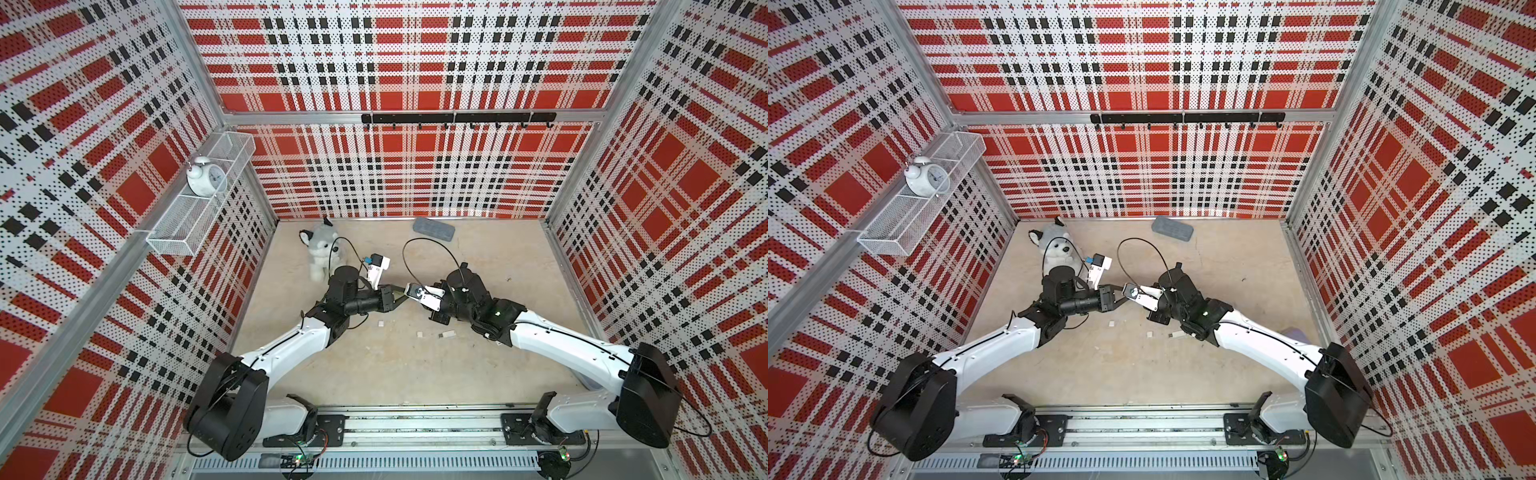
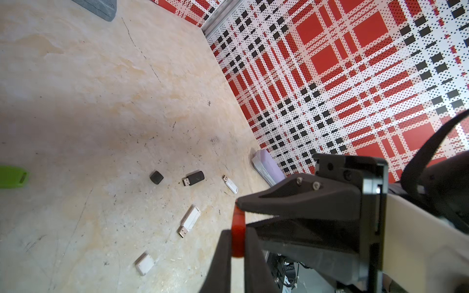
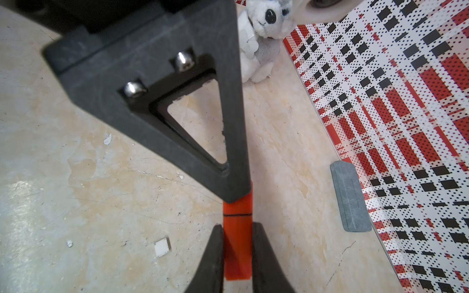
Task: Close the usb drive cover
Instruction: Close the cover of the USB drive.
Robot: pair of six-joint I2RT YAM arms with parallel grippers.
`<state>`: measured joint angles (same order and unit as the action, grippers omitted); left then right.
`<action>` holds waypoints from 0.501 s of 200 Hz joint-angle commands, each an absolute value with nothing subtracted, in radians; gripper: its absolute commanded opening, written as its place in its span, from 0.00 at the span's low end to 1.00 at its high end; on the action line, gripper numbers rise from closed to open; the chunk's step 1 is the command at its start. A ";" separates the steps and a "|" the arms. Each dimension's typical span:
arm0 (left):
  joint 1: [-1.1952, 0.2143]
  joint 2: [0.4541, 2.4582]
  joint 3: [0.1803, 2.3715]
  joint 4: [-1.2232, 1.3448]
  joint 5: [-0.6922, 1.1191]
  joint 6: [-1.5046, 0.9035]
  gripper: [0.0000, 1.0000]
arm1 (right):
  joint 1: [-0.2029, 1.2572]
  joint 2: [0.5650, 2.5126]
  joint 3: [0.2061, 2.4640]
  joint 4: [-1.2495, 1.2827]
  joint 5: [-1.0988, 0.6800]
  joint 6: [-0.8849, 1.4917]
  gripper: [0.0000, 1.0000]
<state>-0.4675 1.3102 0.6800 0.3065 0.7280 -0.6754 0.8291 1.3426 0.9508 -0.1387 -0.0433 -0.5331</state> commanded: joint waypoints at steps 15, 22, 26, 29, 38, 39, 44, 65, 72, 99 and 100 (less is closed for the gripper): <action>-0.525 1.351 0.692 0.315 0.798 -0.698 0.07 | 0.865 1.325 0.987 0.109 -0.247 -0.539 0.01; -0.525 1.353 0.691 0.315 0.798 -0.697 0.07 | 0.865 1.326 0.989 0.109 -0.240 -0.532 0.01; -0.526 1.353 0.690 0.315 0.798 -0.696 0.07 | 0.865 1.326 0.989 0.109 -0.238 -0.528 0.01; -0.525 1.353 0.690 0.315 0.796 -0.696 0.07 | 0.865 1.325 0.990 0.109 -0.236 -0.526 0.01; -0.525 1.350 0.689 0.315 0.788 -0.695 0.07 | 0.865 1.327 0.989 0.109 -0.227 -0.524 0.01; -0.525 1.349 0.688 0.315 0.788 -0.695 0.07 | 0.865 1.327 0.988 0.109 -0.226 -0.524 0.01; -0.525 1.346 0.689 0.314 0.777 -0.695 0.08 | 0.865 1.327 0.989 0.105 -0.218 -0.523 0.01; -0.507 1.309 0.689 0.301 0.709 -0.688 0.13 | 0.856 1.326 0.974 0.051 -0.143 -0.541 0.01; -0.496 1.295 0.687 0.298 0.689 -0.686 0.13 | 0.847 1.323 0.961 0.035 -0.124 -0.542 0.01; -0.438 1.239 0.671 0.316 0.656 -0.688 0.35 | 0.810 1.303 0.909 -0.013 -0.103 -0.539 0.00; -0.435 1.238 0.669 0.318 0.656 -0.688 0.36 | 0.808 1.303 0.907 -0.014 -0.104 -0.538 0.00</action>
